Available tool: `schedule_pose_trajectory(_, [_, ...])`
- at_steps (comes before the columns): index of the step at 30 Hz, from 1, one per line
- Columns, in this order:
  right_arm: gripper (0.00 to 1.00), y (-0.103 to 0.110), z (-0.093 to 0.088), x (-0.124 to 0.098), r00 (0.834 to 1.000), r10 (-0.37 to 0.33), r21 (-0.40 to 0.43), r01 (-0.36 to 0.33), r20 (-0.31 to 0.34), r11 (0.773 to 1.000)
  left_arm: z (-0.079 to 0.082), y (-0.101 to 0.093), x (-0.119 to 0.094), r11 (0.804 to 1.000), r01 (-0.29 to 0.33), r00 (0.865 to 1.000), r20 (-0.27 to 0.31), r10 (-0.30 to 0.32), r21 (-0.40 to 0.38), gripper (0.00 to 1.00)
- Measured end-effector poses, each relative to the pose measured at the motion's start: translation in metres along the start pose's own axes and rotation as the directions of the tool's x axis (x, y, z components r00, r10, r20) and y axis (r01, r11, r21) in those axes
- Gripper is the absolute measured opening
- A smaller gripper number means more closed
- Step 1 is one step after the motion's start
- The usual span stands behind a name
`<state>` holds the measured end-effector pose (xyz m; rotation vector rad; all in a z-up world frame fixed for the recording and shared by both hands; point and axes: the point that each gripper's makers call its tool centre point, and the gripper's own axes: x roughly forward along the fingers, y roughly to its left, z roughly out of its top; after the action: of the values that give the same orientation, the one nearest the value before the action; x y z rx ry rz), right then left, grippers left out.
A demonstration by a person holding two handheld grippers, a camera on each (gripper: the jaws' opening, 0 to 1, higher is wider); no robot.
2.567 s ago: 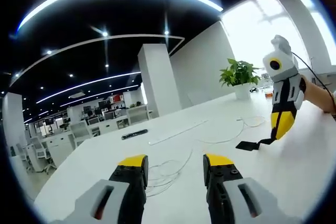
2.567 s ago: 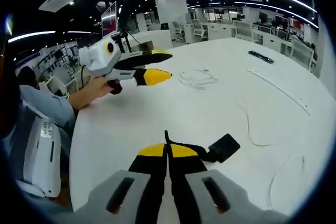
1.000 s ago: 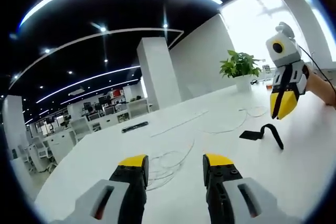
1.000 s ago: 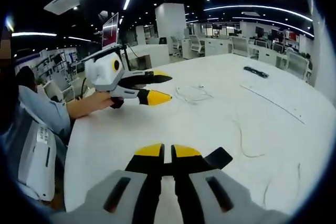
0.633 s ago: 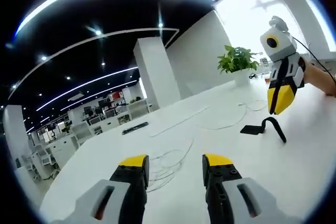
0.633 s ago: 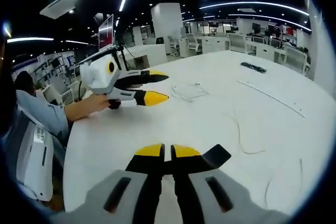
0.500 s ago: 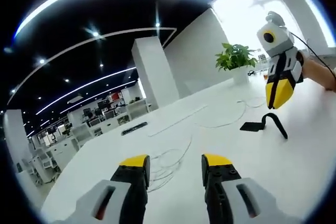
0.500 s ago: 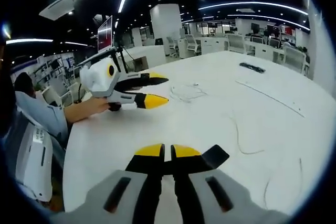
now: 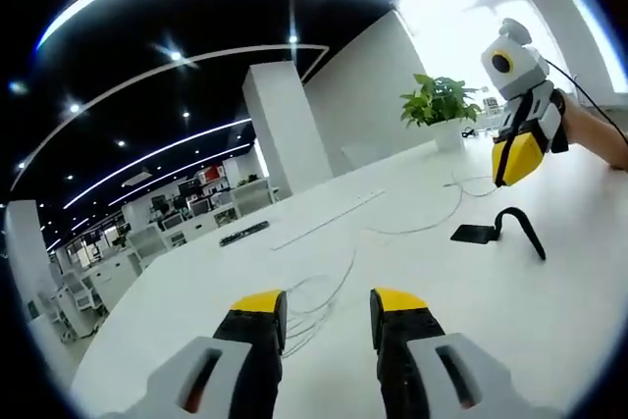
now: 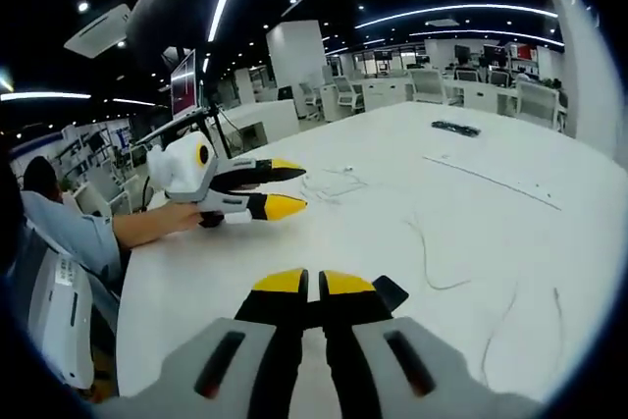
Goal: Peel open the Velcro strap on the desktop, arrange the wired earphones neatly onto it, and close the Velcro strap to secure them.
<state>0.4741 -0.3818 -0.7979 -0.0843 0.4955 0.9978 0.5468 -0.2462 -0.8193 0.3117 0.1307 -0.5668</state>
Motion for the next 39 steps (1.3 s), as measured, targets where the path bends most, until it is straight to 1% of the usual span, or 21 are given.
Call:
schedule_pose_trajectory(3, [0.07, -0.003, 0.001, 0.000, 1.000, -0.010, 0.009, 0.010, 0.008, 1.000, 0.003, -0.002, 0.004, 1.000, 0.012, 1.000, 0.000, -0.012, 0.003, 0.37])
schedule_pose_trajectory(6, [0.07, -0.005, 0.002, -0.001, 1.000, -0.018, 0.025, 0.017, 0.025, 1.000, 0.005, -0.005, 0.007, 1.000, 0.010, 1.000, 0.002, -0.010, 0.016, 0.37])
schedule_pose_trajectory(10, [0.08, -0.010, 0.007, -0.004, 0.998, -0.023, 0.059, 0.019, 0.064, 0.998, 0.002, -0.008, 0.013, 1.000, 0.010, 1.000, -0.006, -0.010, 0.020, 0.37])
schedule_pose_trajectory(12, [0.08, -0.013, 0.008, -0.004, 0.997, -0.027, 0.066, 0.023, 0.069, 0.998, 0.000, -0.010, 0.013, 1.000, 0.009, 1.000, -0.009, -0.008, 0.019, 0.37])
schedule_pose_trajectory(16, [0.08, -0.017, 0.006, -0.004, 0.997, -0.043, 0.062, 0.038, 0.066, 0.997, 0.001, -0.010, 0.016, 1.000, 0.009, 1.000, -0.009, -0.009, 0.017, 0.36])
schedule_pose_trajectory(21, [0.08, -0.020, 0.005, -0.004, 0.997, -0.046, 0.067, 0.042, 0.069, 0.997, 0.000, -0.011, 0.020, 1.000, 0.008, 1.000, -0.012, -0.008, 0.014, 0.35])
schedule_pose_trajectory(25, [0.08, -0.023, 0.003, -0.004, 0.996, -0.053, 0.072, 0.048, 0.068, 0.996, -0.004, -0.012, 0.026, 1.000, 0.010, 1.000, -0.023, -0.010, 0.020, 0.34])
schedule_pose_trajectory(28, [0.08, -0.025, 0.002, -0.004, 0.996, -0.057, 0.077, 0.051, 0.067, 0.996, -0.006, -0.013, 0.028, 1.000, 0.016, 0.999, -0.029, -0.016, 0.025, 0.31])
schedule_pose_trajectory(34, [0.08, -0.026, 0.002, -0.004, 0.996, -0.060, 0.081, 0.055, 0.069, 0.995, -0.005, -0.014, 0.034, 0.999, 0.022, 0.999, -0.032, -0.021, 0.041, 0.31])
schedule_pose_trajectory(39, [0.08, -0.027, 0.001, -0.004, 0.996, -0.063, 0.084, 0.057, 0.067, 0.995, -0.006, -0.015, 0.037, 0.999, 0.026, 0.999, -0.028, -0.025, 0.032, 0.30])
